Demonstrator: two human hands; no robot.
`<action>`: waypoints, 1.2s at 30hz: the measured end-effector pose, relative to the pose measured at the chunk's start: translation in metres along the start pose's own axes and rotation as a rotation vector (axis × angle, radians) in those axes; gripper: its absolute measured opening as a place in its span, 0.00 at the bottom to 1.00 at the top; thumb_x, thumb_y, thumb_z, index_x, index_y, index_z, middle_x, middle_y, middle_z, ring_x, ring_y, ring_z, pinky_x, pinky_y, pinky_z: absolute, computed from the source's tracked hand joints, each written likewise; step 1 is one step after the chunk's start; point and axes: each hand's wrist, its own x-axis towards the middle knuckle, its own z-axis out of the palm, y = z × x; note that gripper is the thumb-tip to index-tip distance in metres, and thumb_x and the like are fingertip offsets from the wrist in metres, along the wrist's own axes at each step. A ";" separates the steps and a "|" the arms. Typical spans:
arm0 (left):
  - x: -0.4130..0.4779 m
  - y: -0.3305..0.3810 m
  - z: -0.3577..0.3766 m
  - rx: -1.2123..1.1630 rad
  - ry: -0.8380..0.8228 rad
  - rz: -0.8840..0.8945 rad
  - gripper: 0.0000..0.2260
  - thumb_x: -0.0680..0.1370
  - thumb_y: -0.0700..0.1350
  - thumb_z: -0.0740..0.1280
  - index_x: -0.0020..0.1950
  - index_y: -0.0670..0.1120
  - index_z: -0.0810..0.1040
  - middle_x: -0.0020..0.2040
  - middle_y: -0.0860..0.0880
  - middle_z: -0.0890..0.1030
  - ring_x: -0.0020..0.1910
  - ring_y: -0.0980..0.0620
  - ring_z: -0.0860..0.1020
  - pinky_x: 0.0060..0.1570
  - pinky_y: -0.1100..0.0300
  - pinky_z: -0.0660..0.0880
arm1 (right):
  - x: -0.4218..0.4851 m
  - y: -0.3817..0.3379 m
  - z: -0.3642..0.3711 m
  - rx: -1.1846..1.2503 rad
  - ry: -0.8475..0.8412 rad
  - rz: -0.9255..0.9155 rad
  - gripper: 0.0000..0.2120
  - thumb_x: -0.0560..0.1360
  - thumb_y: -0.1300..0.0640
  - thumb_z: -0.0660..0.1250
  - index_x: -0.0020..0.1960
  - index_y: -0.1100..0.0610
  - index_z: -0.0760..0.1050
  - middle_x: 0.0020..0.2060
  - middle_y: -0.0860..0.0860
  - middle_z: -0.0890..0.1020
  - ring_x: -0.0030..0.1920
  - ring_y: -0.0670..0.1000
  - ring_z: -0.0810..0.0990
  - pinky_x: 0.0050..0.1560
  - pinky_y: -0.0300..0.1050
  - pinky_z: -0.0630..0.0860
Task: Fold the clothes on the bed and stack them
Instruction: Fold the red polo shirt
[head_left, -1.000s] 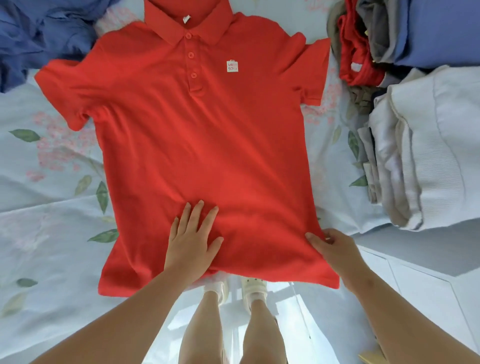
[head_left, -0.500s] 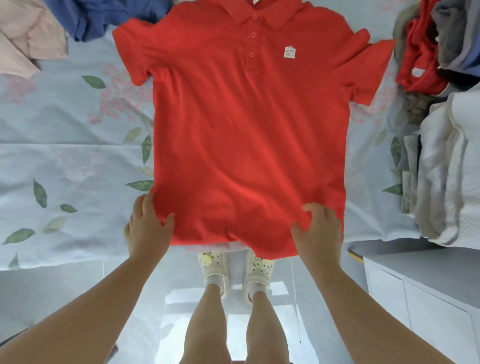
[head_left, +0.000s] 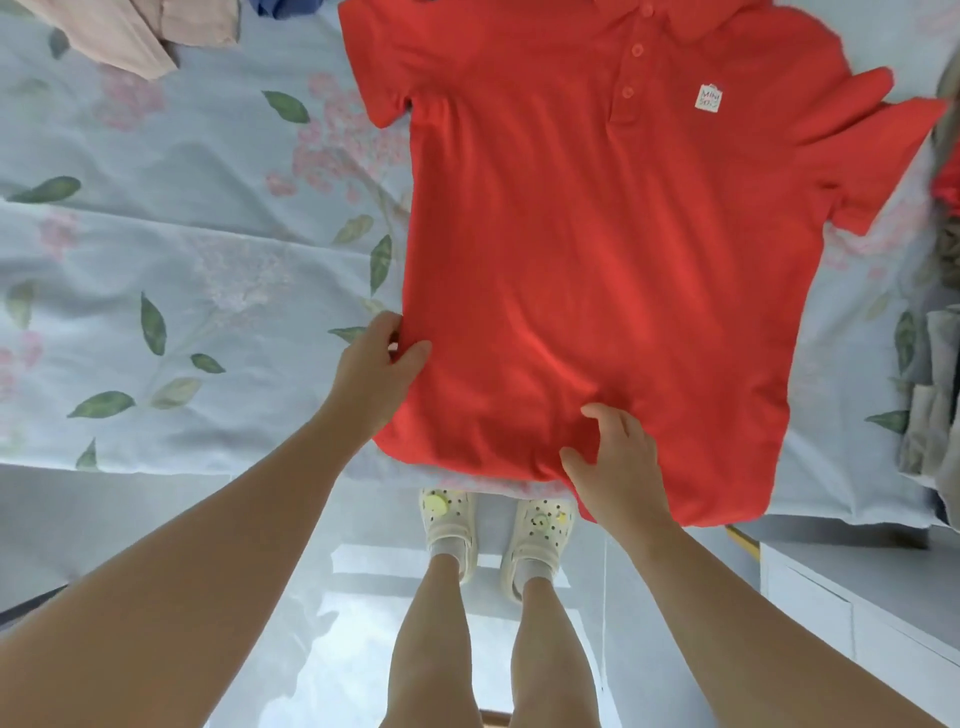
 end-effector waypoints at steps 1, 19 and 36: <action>-0.004 0.001 -0.004 -0.112 -0.014 -0.052 0.05 0.79 0.45 0.64 0.51 0.46 0.70 0.44 0.51 0.76 0.41 0.53 0.74 0.38 0.61 0.69 | 0.001 0.001 -0.001 0.015 -0.002 0.006 0.23 0.73 0.57 0.65 0.68 0.52 0.67 0.66 0.50 0.68 0.66 0.55 0.65 0.66 0.49 0.62; -0.031 -0.076 -0.049 -0.637 -0.254 -0.564 0.04 0.77 0.34 0.65 0.46 0.42 0.71 0.32 0.49 0.70 0.21 0.57 0.67 0.20 0.67 0.64 | -0.006 0.009 0.012 -0.345 0.016 -0.249 0.08 0.67 0.54 0.74 0.45 0.52 0.80 0.43 0.49 0.79 0.48 0.56 0.76 0.47 0.49 0.69; -0.038 -0.066 -0.030 0.107 0.015 -0.503 0.15 0.72 0.51 0.71 0.51 0.46 0.72 0.41 0.51 0.76 0.41 0.50 0.75 0.37 0.58 0.70 | 0.022 -0.026 -0.010 -0.142 -0.254 -0.068 0.11 0.75 0.53 0.63 0.57 0.51 0.75 0.48 0.50 0.75 0.55 0.53 0.75 0.56 0.48 0.72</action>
